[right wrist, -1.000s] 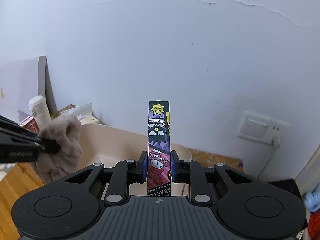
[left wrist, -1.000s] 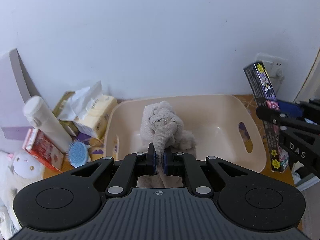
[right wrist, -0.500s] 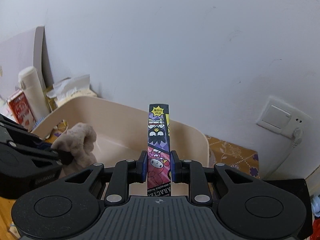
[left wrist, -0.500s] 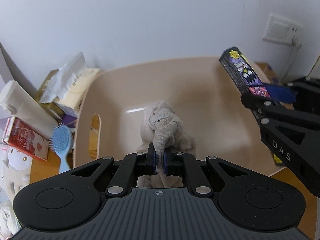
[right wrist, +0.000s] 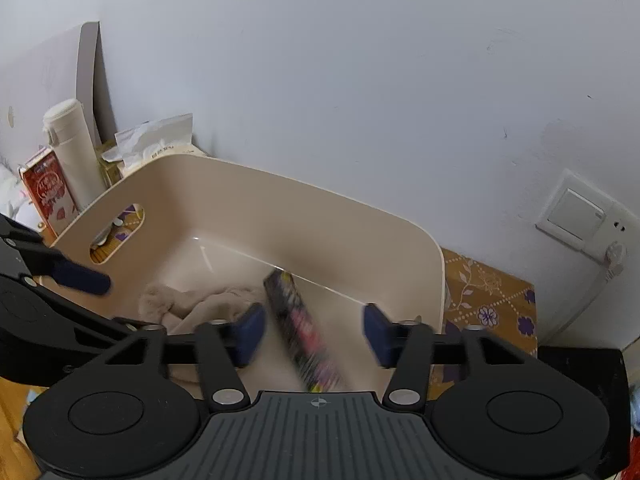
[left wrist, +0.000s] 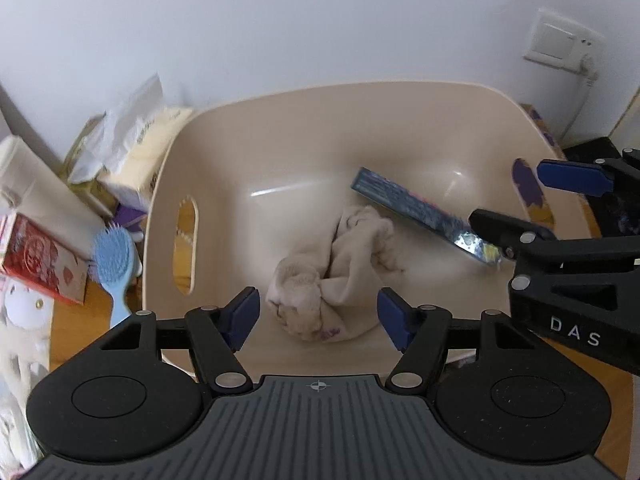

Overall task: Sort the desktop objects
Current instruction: 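Carry both items over the beige bin and open both tools to drop them, then grasp the cartoon tissue pack with the left tool while the right tool grasps the blue-patterned box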

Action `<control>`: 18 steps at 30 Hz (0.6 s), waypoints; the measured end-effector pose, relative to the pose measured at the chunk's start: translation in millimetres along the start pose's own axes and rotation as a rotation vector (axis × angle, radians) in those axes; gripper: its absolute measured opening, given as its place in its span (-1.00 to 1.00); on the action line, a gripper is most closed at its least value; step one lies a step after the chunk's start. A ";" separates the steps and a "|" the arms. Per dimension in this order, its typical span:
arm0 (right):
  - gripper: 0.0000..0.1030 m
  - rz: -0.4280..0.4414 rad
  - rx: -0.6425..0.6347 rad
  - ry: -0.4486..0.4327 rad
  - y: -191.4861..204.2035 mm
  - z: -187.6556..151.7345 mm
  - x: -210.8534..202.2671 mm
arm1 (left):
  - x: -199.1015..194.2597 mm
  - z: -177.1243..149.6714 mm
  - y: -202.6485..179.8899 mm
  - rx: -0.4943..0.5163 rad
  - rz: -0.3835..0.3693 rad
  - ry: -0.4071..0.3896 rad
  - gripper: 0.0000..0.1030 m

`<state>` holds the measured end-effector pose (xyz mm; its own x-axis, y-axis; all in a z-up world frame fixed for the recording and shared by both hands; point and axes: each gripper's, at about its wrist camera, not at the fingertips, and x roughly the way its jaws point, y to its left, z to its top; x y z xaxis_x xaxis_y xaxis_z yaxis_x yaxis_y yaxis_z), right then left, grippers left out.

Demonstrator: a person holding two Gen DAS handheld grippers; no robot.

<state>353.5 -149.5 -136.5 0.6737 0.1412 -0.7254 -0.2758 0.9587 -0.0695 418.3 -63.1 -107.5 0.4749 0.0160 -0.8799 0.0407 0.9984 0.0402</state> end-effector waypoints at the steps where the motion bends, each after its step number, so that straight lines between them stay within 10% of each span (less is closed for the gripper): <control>1: 0.36 0.000 0.008 0.000 -0.5 -0.7 -2.4 | -2.2 0.1 0.0 0.009 -0.001 -0.004 0.29; 8: 0.95 -0.039 0.092 -0.035 -7.1 -7.3 -26.7 | -25.4 -6.9 4.7 0.024 -0.012 -0.038 0.41; 18: 1.00 -0.105 0.137 -0.061 0.7 -31.2 -71.5 | -58.9 -34.4 32.7 0.022 -0.010 -0.082 0.59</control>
<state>283.7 -166.7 -106.0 0.7352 0.0494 -0.6760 -0.1085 0.9931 -0.0454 361.4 -29.5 -70.7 0.5450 0.0011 -0.8384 0.0642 0.9970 0.0430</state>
